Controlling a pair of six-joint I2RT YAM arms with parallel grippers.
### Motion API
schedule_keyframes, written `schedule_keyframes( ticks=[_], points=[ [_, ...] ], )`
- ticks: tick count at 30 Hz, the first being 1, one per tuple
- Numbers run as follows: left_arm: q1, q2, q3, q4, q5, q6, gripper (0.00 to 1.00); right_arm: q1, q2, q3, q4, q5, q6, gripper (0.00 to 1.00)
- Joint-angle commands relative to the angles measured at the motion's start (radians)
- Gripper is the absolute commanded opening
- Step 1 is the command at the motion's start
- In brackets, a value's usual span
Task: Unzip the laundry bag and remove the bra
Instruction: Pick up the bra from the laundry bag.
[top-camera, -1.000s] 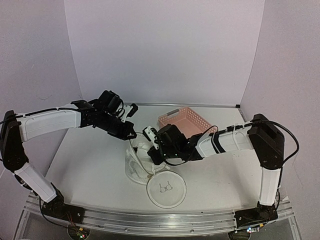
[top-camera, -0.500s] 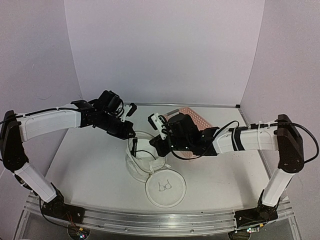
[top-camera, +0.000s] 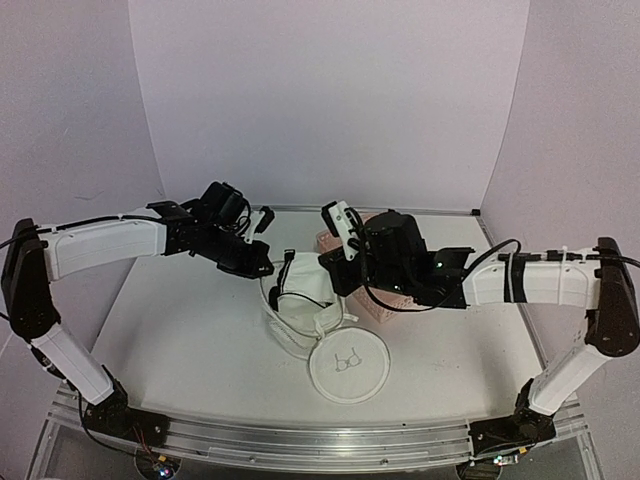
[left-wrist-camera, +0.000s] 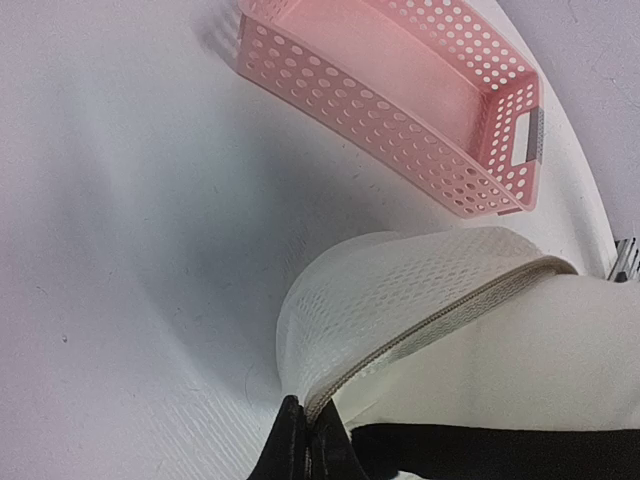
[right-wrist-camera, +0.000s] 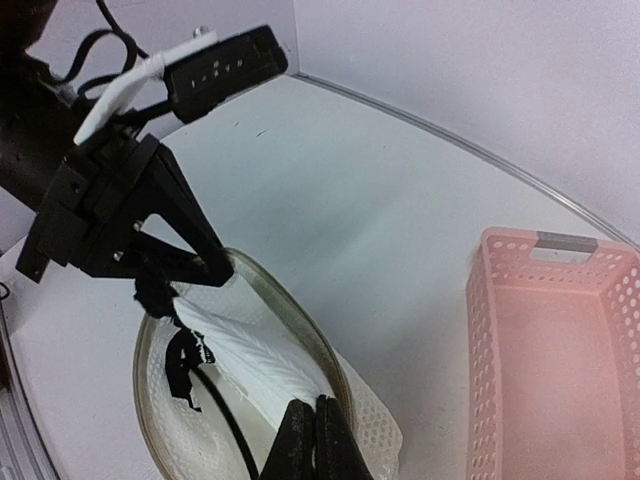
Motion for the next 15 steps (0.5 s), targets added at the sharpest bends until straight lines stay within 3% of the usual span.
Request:
schedule_keyframes(
  ticks=[1, 15],
  points=[
    [-0.003, 0.024, 0.069, 0.075, 0.036, -0.048, 0.0, 0.002, -0.116, 0.01, 0.046, 0.12, -0.012, 0.0],
    [-0.052, 0.107, 0.127, 0.131, 0.066, -0.095, 0.0, 0.002, -0.223, 0.022, 0.083, 0.336, -0.009, 0.0]
  ],
)
